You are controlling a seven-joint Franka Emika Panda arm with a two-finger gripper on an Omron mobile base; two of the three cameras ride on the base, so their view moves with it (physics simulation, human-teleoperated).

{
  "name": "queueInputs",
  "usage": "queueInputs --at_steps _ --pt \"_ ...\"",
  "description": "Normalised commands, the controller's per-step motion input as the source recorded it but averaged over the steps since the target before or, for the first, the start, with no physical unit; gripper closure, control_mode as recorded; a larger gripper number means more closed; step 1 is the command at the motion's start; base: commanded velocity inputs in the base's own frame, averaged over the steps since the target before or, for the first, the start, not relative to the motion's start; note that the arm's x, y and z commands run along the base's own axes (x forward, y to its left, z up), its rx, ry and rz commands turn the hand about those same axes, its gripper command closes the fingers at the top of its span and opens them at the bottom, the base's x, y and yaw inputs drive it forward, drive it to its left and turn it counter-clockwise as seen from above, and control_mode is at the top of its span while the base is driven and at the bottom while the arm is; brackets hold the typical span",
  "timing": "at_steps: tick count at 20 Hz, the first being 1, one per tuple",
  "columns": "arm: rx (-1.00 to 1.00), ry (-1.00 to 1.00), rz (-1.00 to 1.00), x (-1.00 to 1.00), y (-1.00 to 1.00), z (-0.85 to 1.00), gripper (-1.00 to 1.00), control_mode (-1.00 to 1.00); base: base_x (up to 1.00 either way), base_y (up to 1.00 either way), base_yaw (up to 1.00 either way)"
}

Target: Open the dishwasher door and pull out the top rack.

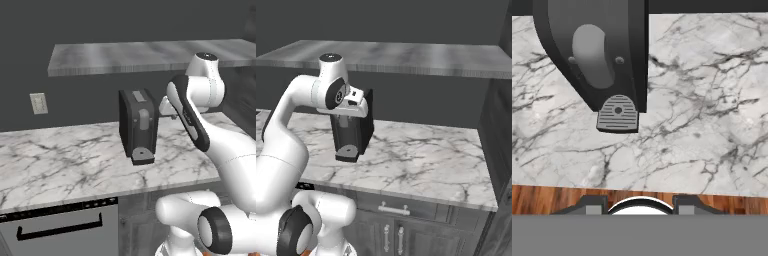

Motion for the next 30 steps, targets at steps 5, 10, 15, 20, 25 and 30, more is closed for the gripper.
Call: queueInputs --at_steps 5,10,15,20,25,30 --pt "0.00 0.00 0.00 0.00 0.00 0.00 -1.00 1.00 0.00 0.02 0.00" --pt "0.00 0.00 0.00 0.00 0.00 0.00 -1.00 1.00 -0.01 0.00 0.09" --pt "0.00 0.00 0.00 0.00 0.00 0.00 -1.00 1.00 -0.10 0.00 0.31" --pt "0.00 0.00 0.00 0.00 0.00 0.00 -1.00 1.00 -0.19 0.00 0.38" --pt "0.00 0.00 0.00 0.00 0.00 0.00 -1.00 1.00 -0.14 -0.01 0.42" --pt "0.00 0.00 0.00 0.00 0.00 0.00 -1.00 1.00 -0.11 -0.05 0.40"
